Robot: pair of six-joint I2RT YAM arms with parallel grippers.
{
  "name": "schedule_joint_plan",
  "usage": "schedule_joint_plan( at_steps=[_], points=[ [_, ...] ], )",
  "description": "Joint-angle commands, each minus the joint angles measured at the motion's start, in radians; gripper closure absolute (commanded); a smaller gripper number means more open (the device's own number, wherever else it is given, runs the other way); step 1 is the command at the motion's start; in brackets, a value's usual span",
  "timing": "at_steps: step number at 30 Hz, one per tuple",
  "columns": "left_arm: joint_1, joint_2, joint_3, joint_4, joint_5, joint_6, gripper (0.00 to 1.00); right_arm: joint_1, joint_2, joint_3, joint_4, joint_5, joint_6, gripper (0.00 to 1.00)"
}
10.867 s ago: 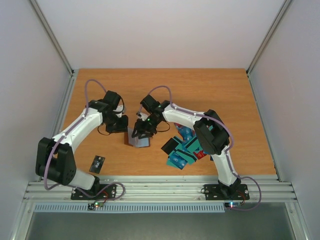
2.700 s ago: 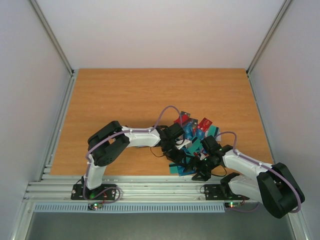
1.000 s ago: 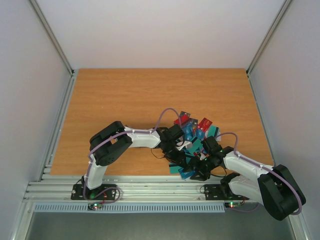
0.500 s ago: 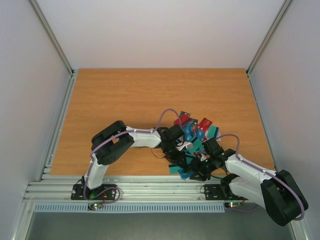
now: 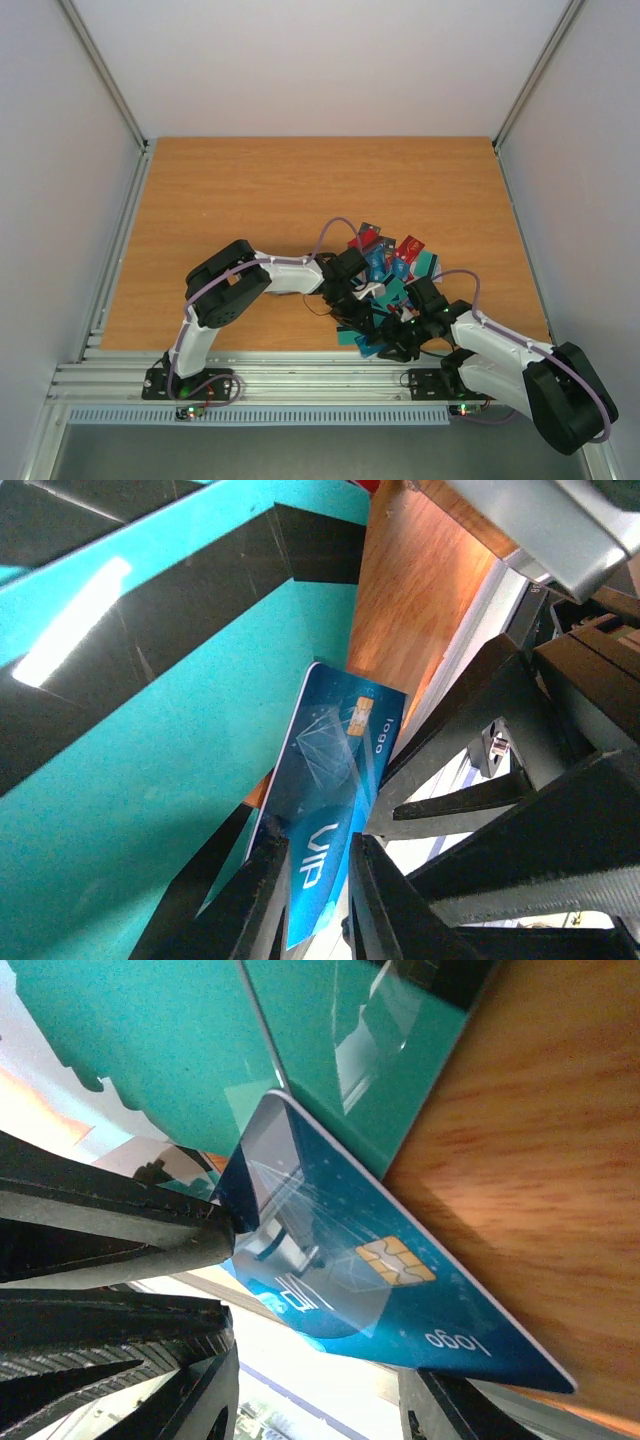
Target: Put the credit cards into the card holder
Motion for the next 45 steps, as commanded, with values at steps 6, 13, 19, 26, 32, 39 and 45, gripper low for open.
schedule_joint_plan(
  at_steps=[6,13,19,26,32,39,45],
  points=[
    [-0.065,0.054,-0.024,0.002,0.111,-0.044,0.8,0.0,-0.046,0.029,0.076,0.164,0.058,0.56],
    [-0.065,0.046,-0.012,0.007,0.127,-0.067,0.8,-0.001,-0.11,0.077,-0.039,0.19,0.022,0.56],
    [-0.062,0.028,-0.013,0.006,0.123,-0.1,0.8,0.0,-0.162,0.073,-0.077,0.2,0.021,0.56],
    [-0.045,-0.004,0.007,-0.093,0.055,-0.127,0.8,0.004,-0.167,0.048,-0.128,0.176,0.053,0.55],
    [-0.044,-0.078,0.005,-0.232,-0.088,-0.081,0.76,0.03,-0.229,-0.022,-0.048,0.169,0.12,0.49],
    [-0.045,-0.142,0.031,-0.34,-0.238,0.007,0.71,0.044,-0.224,-0.064,0.047,0.174,0.155,0.47],
    [-0.045,-0.151,0.057,-0.353,-0.288,0.069,0.66,0.064,-0.156,-0.064,0.117,0.184,0.162,0.47]
  ],
)
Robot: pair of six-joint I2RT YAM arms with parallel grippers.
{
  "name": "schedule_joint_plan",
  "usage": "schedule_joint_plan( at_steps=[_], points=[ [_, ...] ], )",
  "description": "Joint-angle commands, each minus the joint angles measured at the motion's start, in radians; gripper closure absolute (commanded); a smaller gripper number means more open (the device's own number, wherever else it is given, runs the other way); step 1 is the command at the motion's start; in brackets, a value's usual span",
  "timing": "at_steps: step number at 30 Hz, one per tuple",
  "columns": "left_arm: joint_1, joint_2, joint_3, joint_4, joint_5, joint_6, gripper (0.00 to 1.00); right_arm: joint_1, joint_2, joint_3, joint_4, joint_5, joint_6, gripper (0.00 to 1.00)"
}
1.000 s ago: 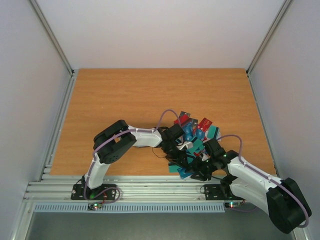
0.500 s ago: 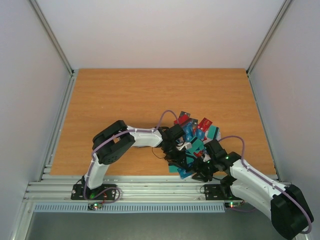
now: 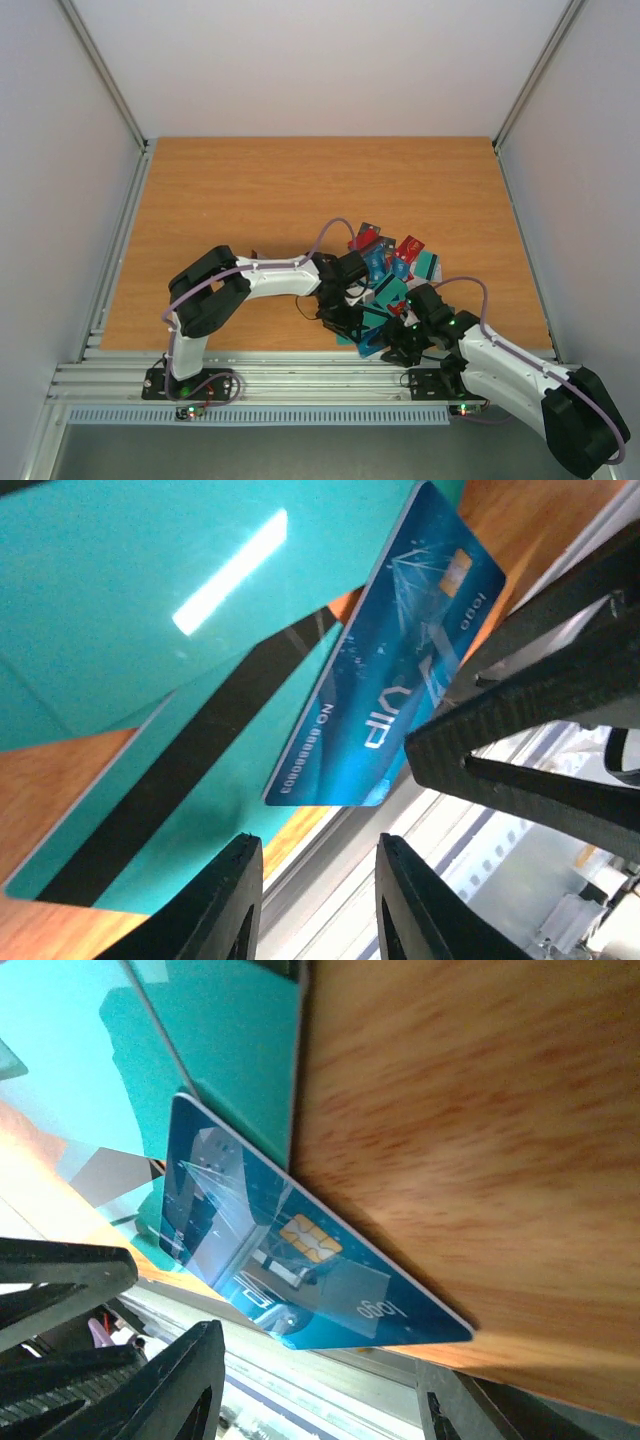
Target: Put the credit cards into the card holder
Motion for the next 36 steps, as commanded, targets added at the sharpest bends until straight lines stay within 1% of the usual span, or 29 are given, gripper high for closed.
schedule_joint_plan(
  at_steps=[1,8,14,18,23,30,36],
  points=[
    [0.001,-0.024,0.042,-0.039,-0.071,0.071,0.65,0.014,0.047,-0.011,0.154,0.072,0.023,0.46],
    [0.001,0.017,0.028,0.027,-0.033,0.071,0.6,0.049,0.094,-0.014,0.221,0.087,0.046,0.46],
    [-0.016,0.059,-0.007,0.079,0.031,0.074,0.6,0.059,0.126,-0.018,0.261,0.098,0.062,0.45],
    [-0.032,0.076,-0.02,0.082,0.055,0.075,0.61,0.065,0.15,-0.037,0.319,0.101,0.09,0.45],
    [-0.034,0.062,-0.065,0.105,0.057,0.049,0.61,0.069,0.184,-0.052,0.373,0.098,0.105,0.44],
    [-0.034,0.038,-0.149,0.3,0.237,-0.058,0.61,0.069,0.201,-0.054,0.397,0.096,0.102,0.44],
    [-0.034,0.018,-0.144,0.292,0.24,-0.062,0.61,0.07,0.222,-0.062,0.433,0.094,0.104,0.45]
  ],
)
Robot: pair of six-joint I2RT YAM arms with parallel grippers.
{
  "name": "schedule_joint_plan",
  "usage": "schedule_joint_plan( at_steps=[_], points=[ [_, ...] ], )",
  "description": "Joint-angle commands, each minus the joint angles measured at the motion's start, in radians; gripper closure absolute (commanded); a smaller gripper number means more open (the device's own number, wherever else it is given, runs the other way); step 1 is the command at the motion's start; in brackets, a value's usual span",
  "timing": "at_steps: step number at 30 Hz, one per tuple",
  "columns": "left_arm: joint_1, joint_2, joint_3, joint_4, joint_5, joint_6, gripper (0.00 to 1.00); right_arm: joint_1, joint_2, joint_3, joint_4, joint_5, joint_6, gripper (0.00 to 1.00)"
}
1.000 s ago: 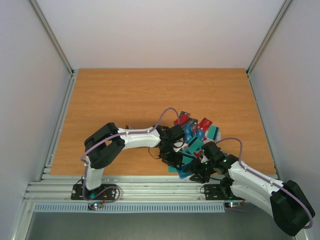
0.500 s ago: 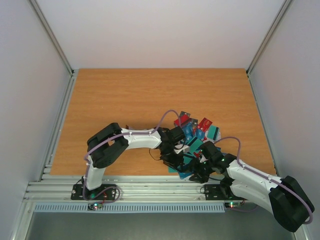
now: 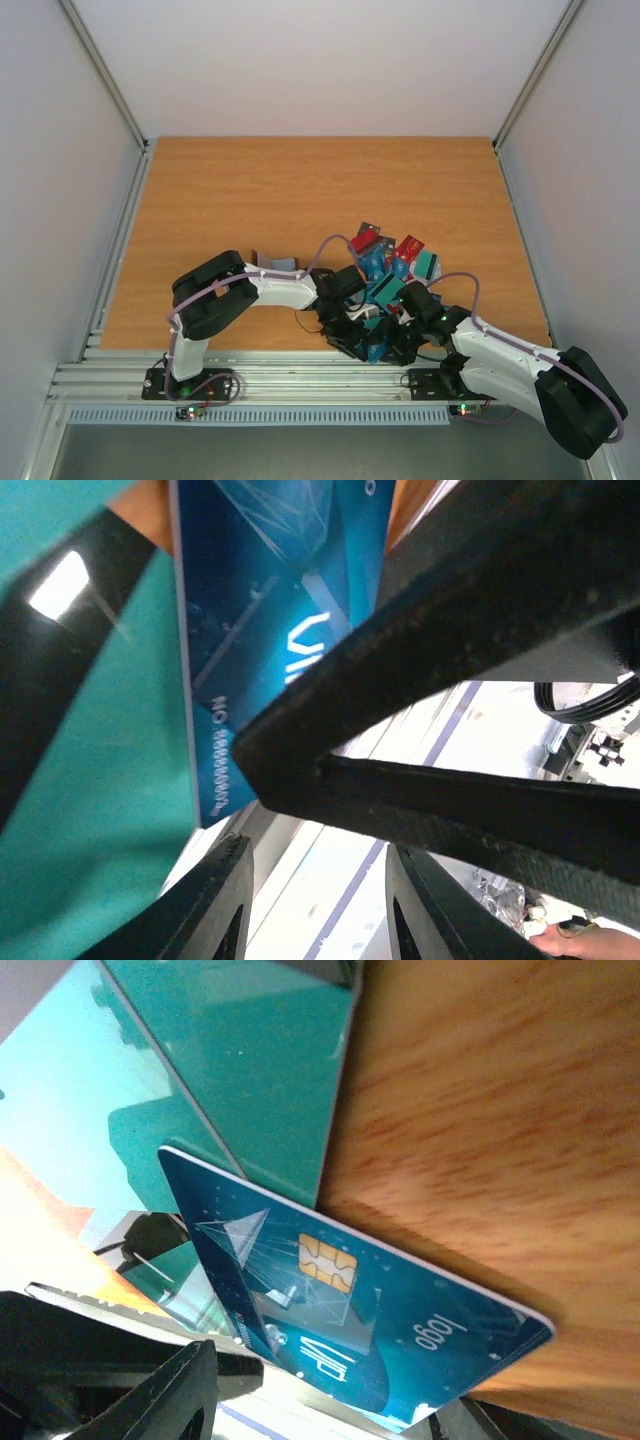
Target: Put the credit cards into the card holder
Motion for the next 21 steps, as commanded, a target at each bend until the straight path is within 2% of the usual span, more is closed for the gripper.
schedule_joint_plan(
  at_steps=[1,6,15,18,21],
  points=[
    [-0.007,0.009,-0.005,0.044,0.037,-0.02,0.61,-0.008,0.101,-0.092,0.36,0.06,0.019,0.46],
    [-0.007,0.01,-0.008,0.062,0.027,-0.03,0.61,-0.009,0.131,-0.098,0.396,0.05,0.023,0.54],
    [-0.002,-0.047,-0.015,0.055,0.038,-0.033,0.62,-0.008,0.144,-0.098,0.397,0.057,0.031,0.8],
    [0.008,-0.095,-0.019,0.04,0.02,-0.038,0.62,-0.008,0.143,-0.099,0.397,0.055,0.031,0.83],
    [0.033,-0.158,-0.012,-0.016,-0.073,-0.037,0.62,-0.008,0.135,-0.097,0.382,0.057,0.029,0.85]
  ],
)
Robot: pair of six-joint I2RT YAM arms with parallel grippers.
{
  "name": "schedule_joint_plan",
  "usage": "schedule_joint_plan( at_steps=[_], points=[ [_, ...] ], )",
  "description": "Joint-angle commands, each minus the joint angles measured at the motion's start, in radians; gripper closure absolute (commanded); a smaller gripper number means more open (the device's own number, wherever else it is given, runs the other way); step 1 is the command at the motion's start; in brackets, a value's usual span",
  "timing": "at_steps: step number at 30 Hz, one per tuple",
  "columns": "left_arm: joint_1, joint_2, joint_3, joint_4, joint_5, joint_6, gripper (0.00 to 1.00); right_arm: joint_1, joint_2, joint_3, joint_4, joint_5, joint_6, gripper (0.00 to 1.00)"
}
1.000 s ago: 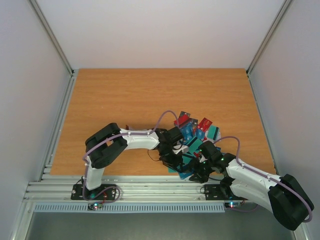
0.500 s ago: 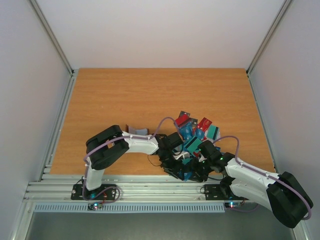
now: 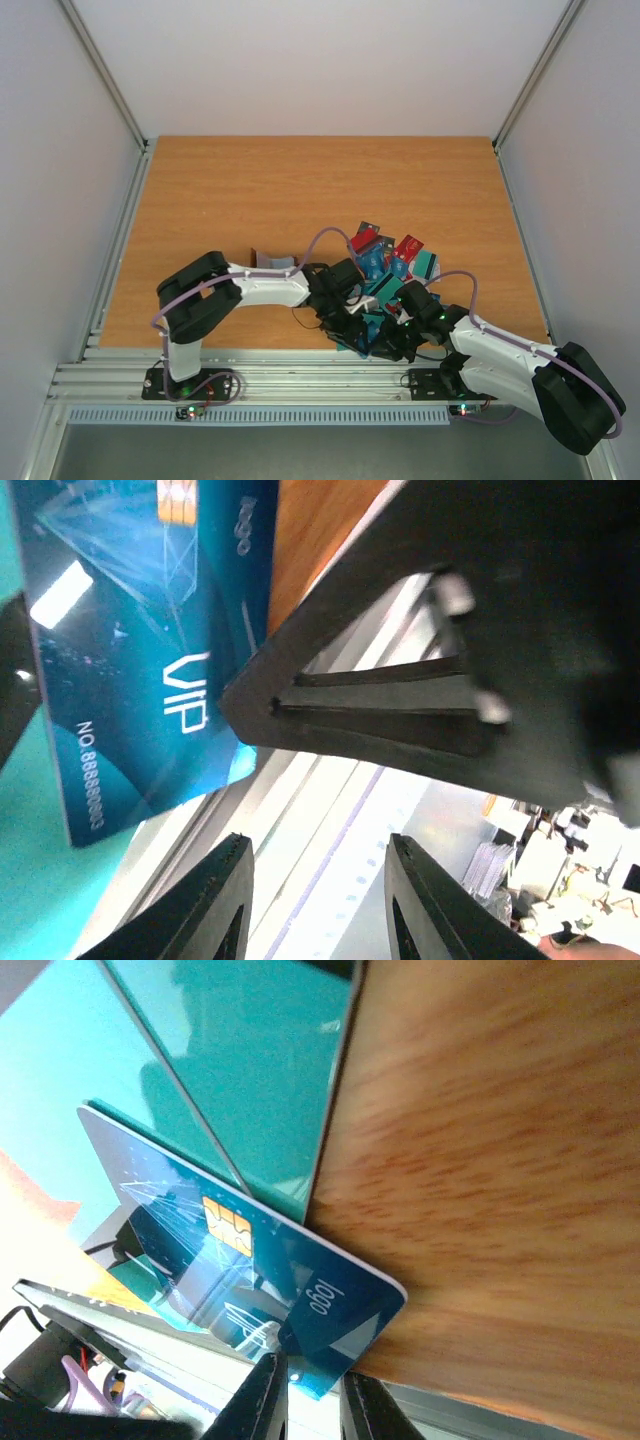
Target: Put the credit cards into the card holder
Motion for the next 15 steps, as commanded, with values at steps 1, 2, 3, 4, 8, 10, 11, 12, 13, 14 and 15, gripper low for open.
schedule_joint_plan(
  at_steps=[1,2,3,4,8,10,11,12,13,14,15],
  points=[
    [0.039,-0.122,0.009,-0.053,-0.118,-0.007,0.61,-0.014,0.102,-0.102,0.361,0.074,0.047,0.85],
    [0.047,-0.133,0.013,-0.07,-0.152,-0.004,0.61,-0.014,0.103,-0.102,0.358,0.074,0.046,0.84],
    [0.053,-0.136,0.02,-0.082,-0.178,0.012,0.61,-0.015,0.105,-0.102,0.359,0.074,0.044,0.84],
    [0.054,-0.131,0.03,-0.094,-0.204,0.026,0.61,-0.015,0.108,-0.104,0.361,0.072,0.043,0.83],
    [0.053,-0.043,0.081,-0.131,-0.245,0.096,0.61,-0.015,0.12,-0.112,0.373,0.067,0.039,0.74],
    [0.052,0.002,0.094,-0.119,-0.238,0.112,0.61,-0.015,0.124,-0.118,0.378,0.066,0.042,0.7],
    [0.05,0.019,0.098,-0.111,-0.232,0.113,0.61,-0.015,0.126,-0.12,0.378,0.066,0.042,0.69],
    [0.049,0.034,0.102,-0.107,-0.225,0.114,0.61,-0.015,0.126,-0.124,0.378,0.065,0.043,0.68],
    [0.045,0.045,0.105,-0.107,-0.224,0.116,0.61,-0.014,0.126,-0.126,0.378,0.065,0.044,0.67],
    [0.043,0.059,0.107,-0.109,-0.223,0.119,0.61,-0.015,0.127,-0.129,0.378,0.066,0.045,0.66],
    [0.04,0.071,0.109,-0.114,-0.22,0.122,0.61,-0.014,0.128,-0.132,0.378,0.066,0.046,0.66]
  ],
)
